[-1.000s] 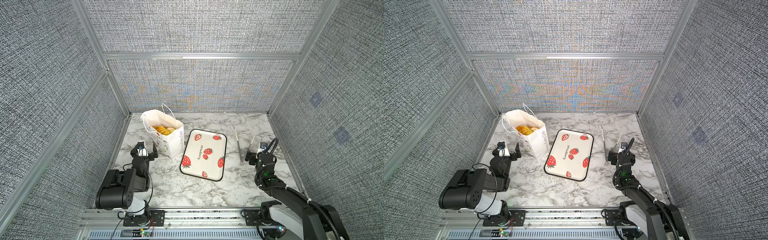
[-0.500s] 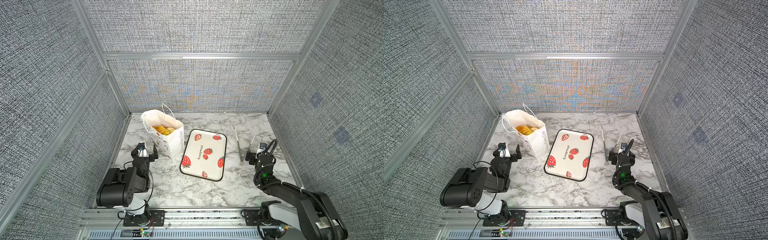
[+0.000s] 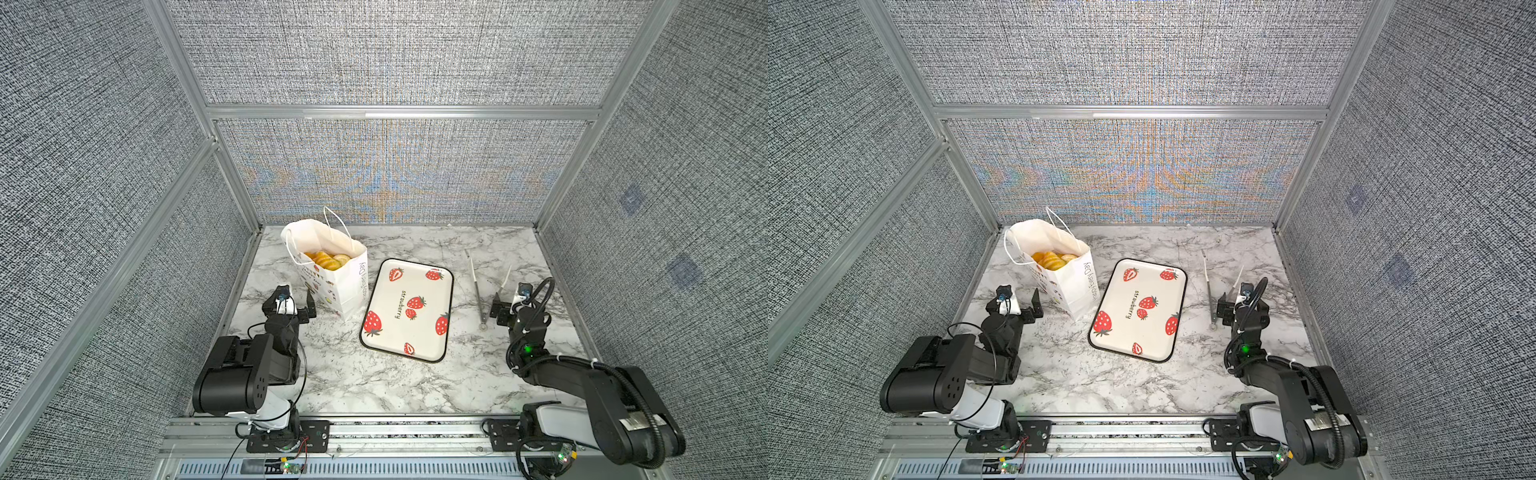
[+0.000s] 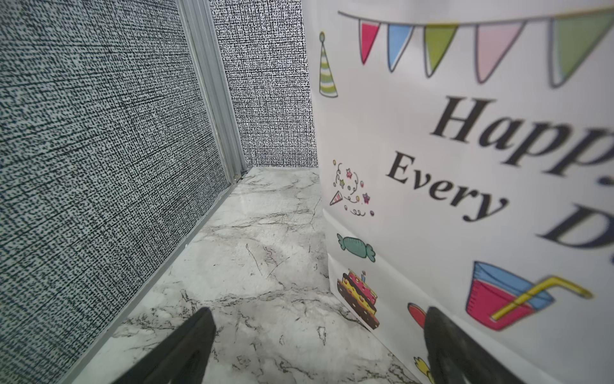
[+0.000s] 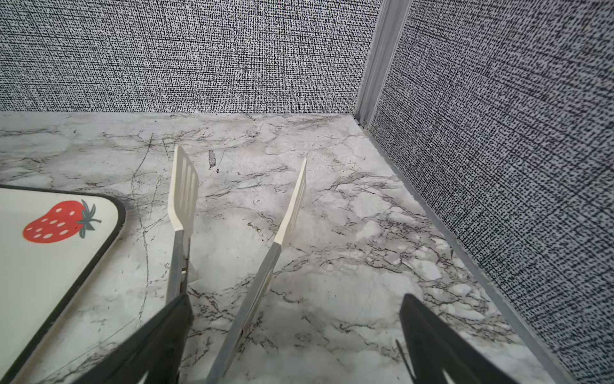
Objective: Pack bread into a paper bag
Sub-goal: Reset both arms
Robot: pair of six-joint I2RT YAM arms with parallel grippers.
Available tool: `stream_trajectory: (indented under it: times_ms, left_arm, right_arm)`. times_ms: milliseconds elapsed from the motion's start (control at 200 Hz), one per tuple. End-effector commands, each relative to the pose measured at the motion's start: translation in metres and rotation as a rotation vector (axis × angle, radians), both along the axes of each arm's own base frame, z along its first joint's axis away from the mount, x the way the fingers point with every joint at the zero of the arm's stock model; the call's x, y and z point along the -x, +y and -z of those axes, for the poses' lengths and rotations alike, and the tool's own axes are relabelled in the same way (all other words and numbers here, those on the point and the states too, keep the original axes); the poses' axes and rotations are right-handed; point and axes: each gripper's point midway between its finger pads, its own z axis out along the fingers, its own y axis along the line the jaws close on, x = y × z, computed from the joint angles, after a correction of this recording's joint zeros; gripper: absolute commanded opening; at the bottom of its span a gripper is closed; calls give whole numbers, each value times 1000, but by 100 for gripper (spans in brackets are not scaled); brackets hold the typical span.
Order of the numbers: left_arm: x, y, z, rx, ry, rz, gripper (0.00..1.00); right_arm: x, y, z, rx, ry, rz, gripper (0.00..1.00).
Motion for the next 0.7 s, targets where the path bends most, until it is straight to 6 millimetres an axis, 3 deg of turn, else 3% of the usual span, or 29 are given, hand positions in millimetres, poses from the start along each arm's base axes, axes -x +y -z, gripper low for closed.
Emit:
stream_trajectory:
  times_ms: [0,265,565,695]
  left_arm:
    - [-1,-1,-8,-8,-34,6,99]
    - [-1,-1,-8,-8,-34,6,99]
    - [-1,-1,-9,-9,-34,7,99]
    - [-2,-1,-8,-10,-31,8,99]
  right_arm:
    - [-7,-3,-16,9,-70,9,97]
    - [-19,-15,4,-47,-78,15,97]
    - [-33,2,14,-44,-18,-99,97]
    - [-38,-1,17,-48,8,-80,98]
